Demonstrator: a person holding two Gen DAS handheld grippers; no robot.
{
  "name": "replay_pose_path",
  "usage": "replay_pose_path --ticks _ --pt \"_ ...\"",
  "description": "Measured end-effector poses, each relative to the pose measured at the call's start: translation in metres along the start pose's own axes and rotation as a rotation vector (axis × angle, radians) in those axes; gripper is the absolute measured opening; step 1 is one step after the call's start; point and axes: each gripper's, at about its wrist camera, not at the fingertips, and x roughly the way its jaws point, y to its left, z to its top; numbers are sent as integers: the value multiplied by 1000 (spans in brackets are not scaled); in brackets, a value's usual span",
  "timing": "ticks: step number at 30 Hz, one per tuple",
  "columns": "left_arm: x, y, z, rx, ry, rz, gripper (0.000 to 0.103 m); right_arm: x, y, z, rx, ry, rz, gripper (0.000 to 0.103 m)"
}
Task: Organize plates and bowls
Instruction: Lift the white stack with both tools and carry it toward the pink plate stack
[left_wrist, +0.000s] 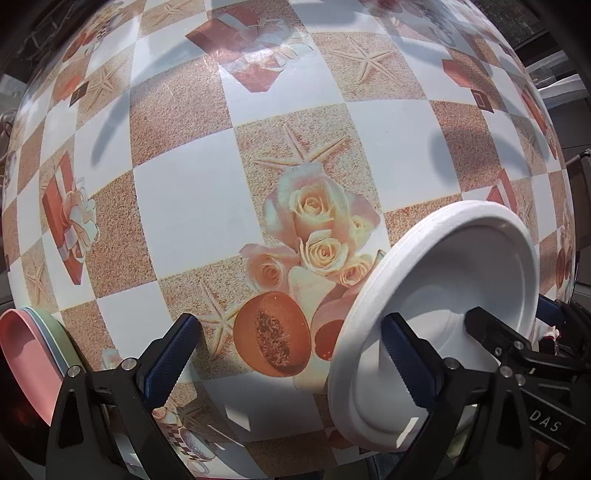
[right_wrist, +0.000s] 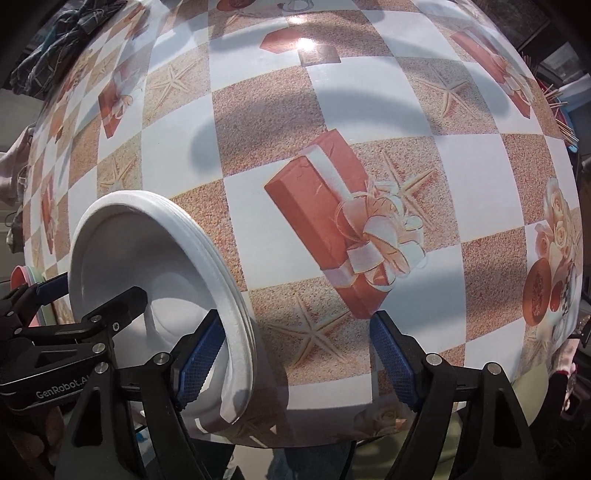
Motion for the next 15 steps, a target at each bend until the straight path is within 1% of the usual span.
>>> replay_pose_path --ticks 1,2,3,5,6,10,13,15 --pt "-3 -5 -1 19 -7 -2 89 -2 6 -1 -19 1 40 39" --pt "-5 -10 -2 42 -14 -14 79 -1 11 -1 -16 19 100 27" --pt "-8 -15 -3 66 -17 -25 72 1 13 -2 7 43 112 25" --pt "-10 -21 -4 95 -1 -72 42 1 11 -5 60 41 122 25" --pt "-10 -23 -4 100 14 -91 36 1 11 -6 71 48 121 25" --pt "-9 -17 -10 98 20 -105 37 1 21 -13 44 84 92 25" --pt "-8 -9 -25 118 21 -87 37 12 37 -28 57 117 98 26" --pt "-7 -1 -37 133 18 -78 37 15 46 -36 57 124 97 26"
